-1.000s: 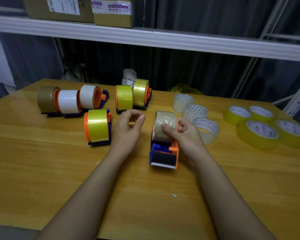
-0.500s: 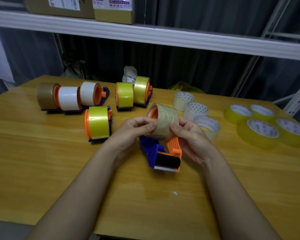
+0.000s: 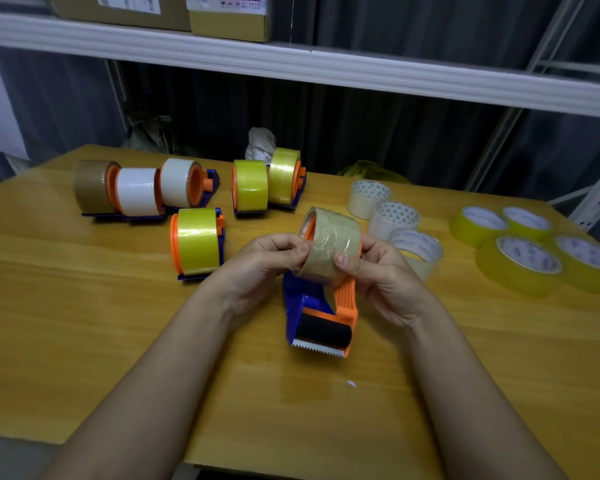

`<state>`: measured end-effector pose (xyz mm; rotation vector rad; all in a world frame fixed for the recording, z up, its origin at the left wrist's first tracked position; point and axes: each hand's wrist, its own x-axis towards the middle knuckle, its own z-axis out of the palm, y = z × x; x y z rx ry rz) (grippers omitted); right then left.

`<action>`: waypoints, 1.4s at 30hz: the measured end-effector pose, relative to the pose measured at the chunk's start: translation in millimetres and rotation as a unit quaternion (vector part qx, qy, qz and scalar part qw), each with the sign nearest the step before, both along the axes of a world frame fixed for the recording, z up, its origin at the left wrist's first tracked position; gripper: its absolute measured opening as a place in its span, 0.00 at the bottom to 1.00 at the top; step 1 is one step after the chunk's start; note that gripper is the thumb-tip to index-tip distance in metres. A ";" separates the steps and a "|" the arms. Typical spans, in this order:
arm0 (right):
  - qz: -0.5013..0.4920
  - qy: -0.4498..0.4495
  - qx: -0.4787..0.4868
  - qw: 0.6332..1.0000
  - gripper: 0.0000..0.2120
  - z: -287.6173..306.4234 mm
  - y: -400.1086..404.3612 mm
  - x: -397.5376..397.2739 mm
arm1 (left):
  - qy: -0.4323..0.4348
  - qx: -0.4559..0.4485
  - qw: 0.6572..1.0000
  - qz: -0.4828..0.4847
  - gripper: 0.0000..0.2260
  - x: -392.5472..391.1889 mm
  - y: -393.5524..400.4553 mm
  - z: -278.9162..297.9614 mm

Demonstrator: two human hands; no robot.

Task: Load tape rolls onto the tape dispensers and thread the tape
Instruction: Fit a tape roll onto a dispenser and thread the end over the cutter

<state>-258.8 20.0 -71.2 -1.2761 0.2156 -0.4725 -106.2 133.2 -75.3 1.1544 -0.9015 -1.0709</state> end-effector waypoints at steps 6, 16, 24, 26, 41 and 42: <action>-0.009 0.010 -0.012 1.000 0.33 0.7 1.2 0.0 | -0.007 -0.001 1.000 -0.013 0.02 2.6 -0.4 -0.9; -0.052 -0.002 0.040 0.998 0.39 -1.1 1.1 4.8 | 0.000 0.004 0.998 0.058 0.12 -7.1 -3.9 -0.3; -0.021 0.008 0.094 0.995 0.27 3.0 1.7 1.7 | -0.181 0.020 0.967 0.178 0.23 -4.4 -10.0 -1.5; -0.022 0.031 0.080 0.996 0.27 3.2 1.1 1.2 | -0.167 0.041 0.973 0.151 0.20 -6.4 -11.0 -3.0; -0.239 0.203 -0.370 0.875 0.29 -2.8 3.8 7.3 | -0.298 0.020 0.911 0.285 0.21 -1.2 -16.8 -11.4; -0.242 0.201 -0.363 0.877 0.29 -4.1 2.6 7.7 | -0.297 0.019 0.913 0.278 0.21 -0.7 -17.0 -11.6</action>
